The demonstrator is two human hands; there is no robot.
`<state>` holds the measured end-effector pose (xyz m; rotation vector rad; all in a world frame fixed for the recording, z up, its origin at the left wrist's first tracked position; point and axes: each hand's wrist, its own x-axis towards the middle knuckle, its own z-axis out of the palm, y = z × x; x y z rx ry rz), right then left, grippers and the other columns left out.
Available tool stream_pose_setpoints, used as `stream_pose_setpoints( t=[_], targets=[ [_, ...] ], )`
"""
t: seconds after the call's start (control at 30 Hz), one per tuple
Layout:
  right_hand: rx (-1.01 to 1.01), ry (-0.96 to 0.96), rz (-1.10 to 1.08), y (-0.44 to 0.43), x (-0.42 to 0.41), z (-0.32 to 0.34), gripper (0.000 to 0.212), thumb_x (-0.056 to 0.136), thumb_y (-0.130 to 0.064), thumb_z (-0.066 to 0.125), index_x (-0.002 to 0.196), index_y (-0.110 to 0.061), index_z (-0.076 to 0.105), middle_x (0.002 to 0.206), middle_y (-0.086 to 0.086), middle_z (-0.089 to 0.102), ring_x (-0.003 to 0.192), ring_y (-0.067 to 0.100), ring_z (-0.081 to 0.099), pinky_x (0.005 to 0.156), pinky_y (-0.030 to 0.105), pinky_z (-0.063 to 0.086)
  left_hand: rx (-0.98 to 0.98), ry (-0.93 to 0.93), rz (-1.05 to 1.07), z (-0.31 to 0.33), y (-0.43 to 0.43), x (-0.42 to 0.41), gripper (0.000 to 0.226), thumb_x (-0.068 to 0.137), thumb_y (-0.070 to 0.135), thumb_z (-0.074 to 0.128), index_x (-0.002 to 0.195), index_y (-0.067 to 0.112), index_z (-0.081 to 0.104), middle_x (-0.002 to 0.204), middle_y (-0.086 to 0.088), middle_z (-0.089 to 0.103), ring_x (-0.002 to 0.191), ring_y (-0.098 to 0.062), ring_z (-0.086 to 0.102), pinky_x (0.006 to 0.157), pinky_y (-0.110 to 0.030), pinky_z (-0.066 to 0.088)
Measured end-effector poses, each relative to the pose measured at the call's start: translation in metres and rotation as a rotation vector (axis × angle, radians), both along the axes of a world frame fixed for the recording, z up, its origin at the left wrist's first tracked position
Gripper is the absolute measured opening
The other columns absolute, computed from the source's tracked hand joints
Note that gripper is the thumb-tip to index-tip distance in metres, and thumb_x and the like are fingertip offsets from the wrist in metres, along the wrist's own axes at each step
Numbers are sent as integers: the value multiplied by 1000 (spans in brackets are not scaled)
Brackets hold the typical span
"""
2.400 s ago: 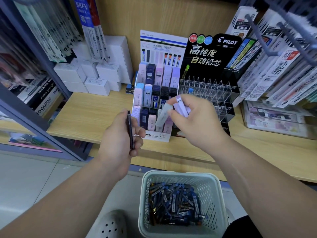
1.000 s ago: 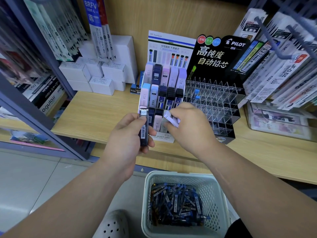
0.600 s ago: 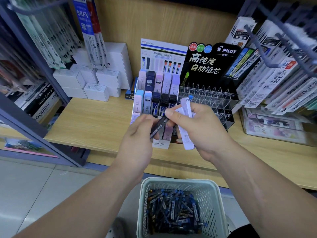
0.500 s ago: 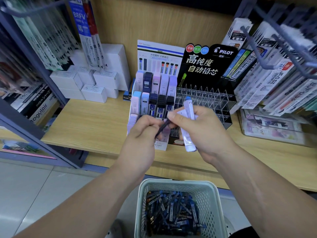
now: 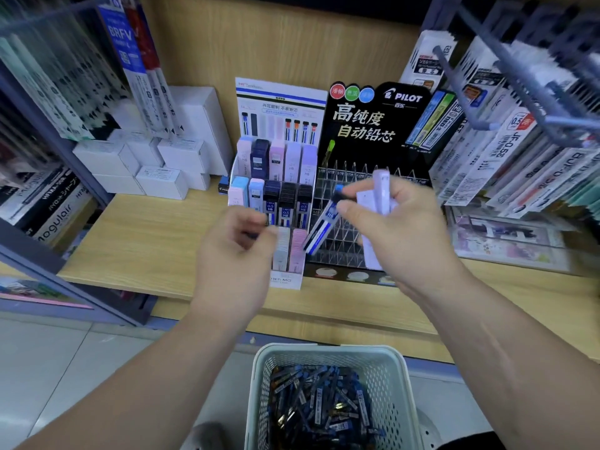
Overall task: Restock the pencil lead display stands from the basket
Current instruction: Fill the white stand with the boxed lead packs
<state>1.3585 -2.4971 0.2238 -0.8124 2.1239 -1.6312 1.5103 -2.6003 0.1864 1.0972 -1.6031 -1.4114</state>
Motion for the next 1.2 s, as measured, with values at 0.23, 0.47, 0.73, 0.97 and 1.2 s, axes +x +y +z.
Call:
stream_pose_setpoints(
  t=[0.23, 0.47, 0.73, 0.97, 1.2],
  targets=[
    [4, 274, 30, -28, -12, 14, 14, 88, -19, 78, 90, -30, 70, 82, -21, 65, 73, -11, 58, 64, 3, 40, 40, -216, 91, -9, -25, 14, 35, 89, 31, 64, 122, 37, 55, 130, 10, 48, 110, -10, 48, 98, -42, 46],
    [88, 445, 84, -37, -7, -5, 7, 91, -21, 75, 96, -24, 72, 89, -21, 66, 83, -10, 59, 70, 4, 43, 142, -241, -68, -16, -21, 18, 55, 85, 30, 62, 139, 37, 49, 137, 8, 52, 123, -18, 51, 107, -47, 44],
    [163, 714, 198, -47, -6, -17, 42, 90, -15, 72, 65, -37, 47, 79, -8, 64, 87, 24, 66, 72, 40, 54, 186, -210, -79, -18, -23, 23, 57, 84, 31, 60, 139, 38, 49, 135, 7, 56, 124, -17, 53, 109, -47, 43],
    [236, 824, 154, -55, -6, -28, 45, 84, -8, 74, 62, -27, 39, 92, 2, 58, 70, 26, 56, 63, 42, 53, 210, -209, -78, -15, -24, 25, 51, 90, 28, 61, 139, 37, 50, 134, 4, 57, 122, -18, 54, 105, -42, 45],
    [44, 122, 65, -43, 4, -3, 9, 89, -25, 77, 86, -17, 74, 81, -7, 65, 60, 5, 55, 57, 21, 48, -144, -171, 80, 2, -22, 27, 29, 90, 32, 66, 118, 32, 58, 117, 20, 56, 110, -5, 53, 96, -35, 45]
  ],
)
